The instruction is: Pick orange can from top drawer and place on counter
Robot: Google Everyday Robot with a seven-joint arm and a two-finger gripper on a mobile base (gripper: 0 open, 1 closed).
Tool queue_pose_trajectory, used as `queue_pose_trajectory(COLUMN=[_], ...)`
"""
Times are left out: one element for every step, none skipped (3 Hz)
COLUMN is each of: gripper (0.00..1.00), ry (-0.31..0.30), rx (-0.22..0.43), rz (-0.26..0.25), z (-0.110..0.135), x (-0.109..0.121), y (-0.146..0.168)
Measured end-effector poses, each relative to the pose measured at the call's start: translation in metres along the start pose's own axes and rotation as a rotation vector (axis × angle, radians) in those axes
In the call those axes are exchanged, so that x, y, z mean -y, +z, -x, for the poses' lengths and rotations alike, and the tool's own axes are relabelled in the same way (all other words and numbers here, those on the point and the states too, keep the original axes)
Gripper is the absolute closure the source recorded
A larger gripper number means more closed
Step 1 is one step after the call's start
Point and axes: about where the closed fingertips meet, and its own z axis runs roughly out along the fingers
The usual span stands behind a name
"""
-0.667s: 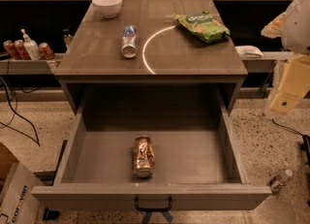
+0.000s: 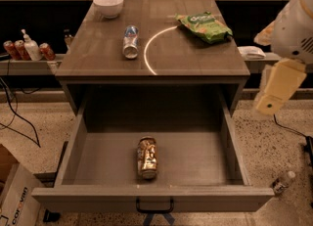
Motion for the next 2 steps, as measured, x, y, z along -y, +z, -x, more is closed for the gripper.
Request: queue_pose_trajectory(gripper=[0.0,0.0], ry=[0.079,0.186], rx=[0.038,0.032], rz=[0.058,0.11], z=[0.015,0.03], x=[-0.005,-0.01], y=[0.031,0.068])
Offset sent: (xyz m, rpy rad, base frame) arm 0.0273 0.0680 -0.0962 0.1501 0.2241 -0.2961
